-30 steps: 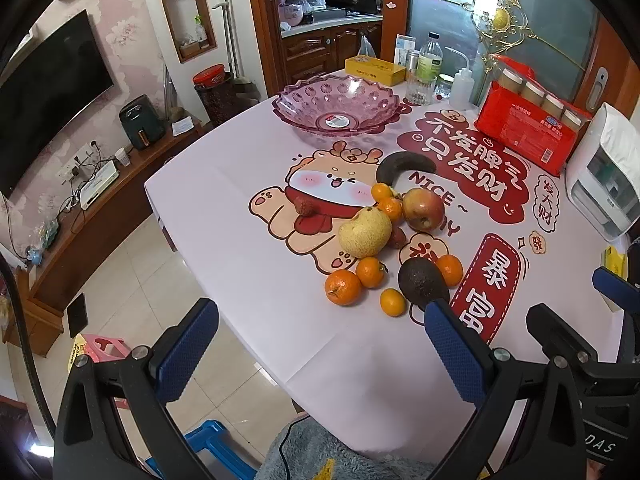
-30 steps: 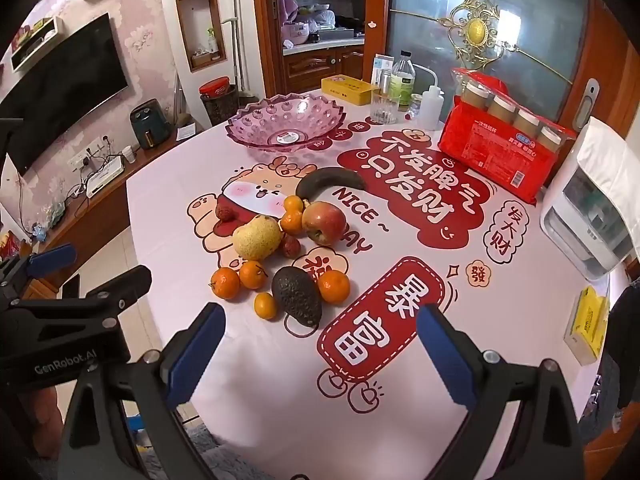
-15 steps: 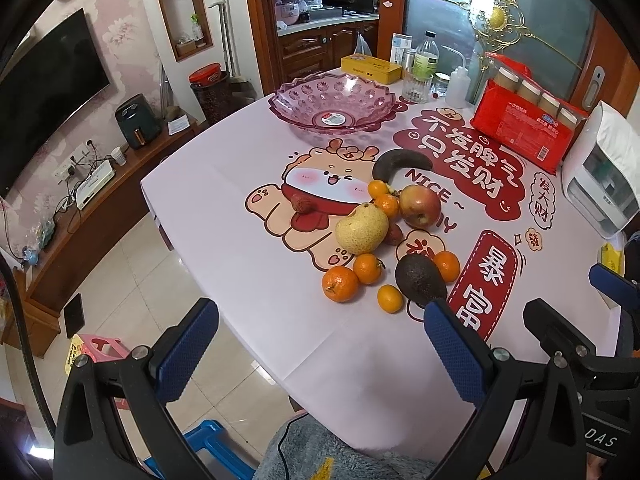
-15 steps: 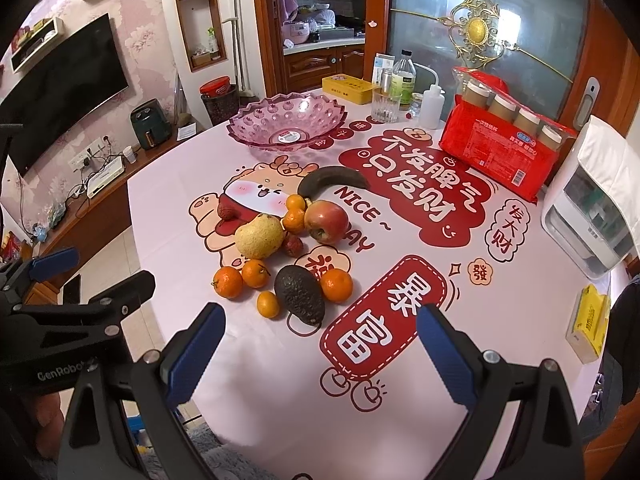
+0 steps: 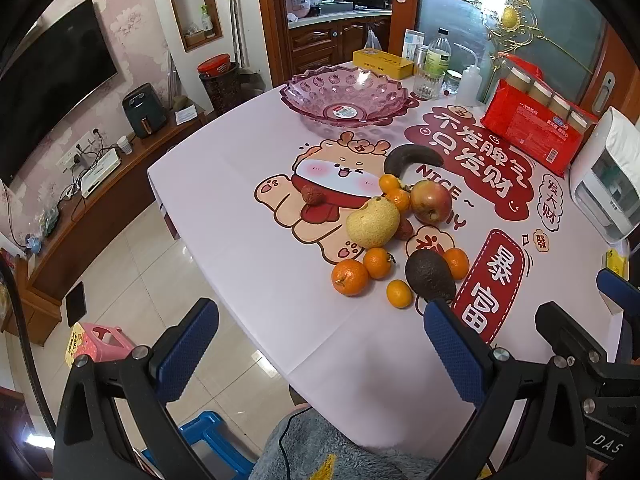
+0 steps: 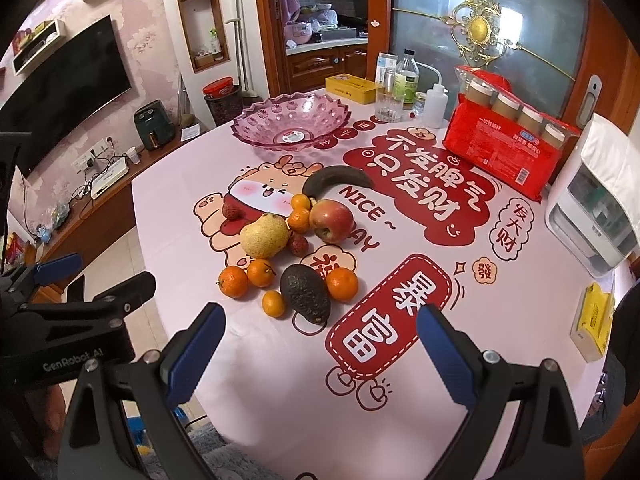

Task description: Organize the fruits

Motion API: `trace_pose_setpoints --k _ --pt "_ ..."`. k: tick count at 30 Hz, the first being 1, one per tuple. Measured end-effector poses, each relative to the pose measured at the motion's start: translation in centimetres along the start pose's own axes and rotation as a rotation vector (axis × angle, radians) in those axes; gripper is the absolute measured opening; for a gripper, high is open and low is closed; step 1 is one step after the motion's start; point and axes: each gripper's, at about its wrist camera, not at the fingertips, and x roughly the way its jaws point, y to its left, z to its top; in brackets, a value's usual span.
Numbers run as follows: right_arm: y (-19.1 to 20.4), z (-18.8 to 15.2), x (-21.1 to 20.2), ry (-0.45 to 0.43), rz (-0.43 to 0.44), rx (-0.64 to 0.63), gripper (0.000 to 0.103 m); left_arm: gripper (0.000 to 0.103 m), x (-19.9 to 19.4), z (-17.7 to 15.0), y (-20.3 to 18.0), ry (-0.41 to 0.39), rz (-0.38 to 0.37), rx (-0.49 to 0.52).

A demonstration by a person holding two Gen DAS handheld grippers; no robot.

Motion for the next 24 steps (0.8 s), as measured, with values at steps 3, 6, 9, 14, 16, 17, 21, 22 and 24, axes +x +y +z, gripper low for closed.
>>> trace_pose_setpoints --k 3,6,9,14,16,17,21,22,24 --pt "-0.10 0.14 -0.11 -0.001 0.004 -0.001 0.097 0.102 0.00 0.03 0.12 0.000 0.001 -0.002" --pt "-0.13 0.26 -0.20 0.001 0.006 0.004 0.097 0.102 0.00 0.08 0.15 -0.001 0.000 -0.001" --pt "-0.12 0.22 -0.11 0.002 0.007 0.005 0.097 0.102 0.00 0.11 0.16 0.001 0.000 0.000" --pt "-0.08 0.19 -0.13 0.000 0.008 0.001 0.097 0.102 0.00 0.07 0.20 0.000 0.002 -0.002" --pt "0.18 0.06 -0.12 -0.001 0.011 0.000 0.097 0.102 0.01 0.09 0.14 0.000 0.000 -0.001" --pt "0.36 0.00 -0.10 -0.002 0.012 0.000 0.097 0.102 -0.01 0.07 0.19 0.000 0.001 0.000" --pt "0.14 0.07 -0.03 -0.001 0.015 -0.002 0.096 0.102 0.01 0.08 0.15 0.000 0.001 -0.001" --pt "0.03 0.15 -0.04 0.000 0.016 0.000 0.095 0.102 0.01 0.06 0.20 0.000 0.002 -0.001" --pt "0.29 0.09 -0.02 0.001 0.017 -0.006 0.094 0.102 0.01 0.05 0.25 0.000 0.002 0.000"
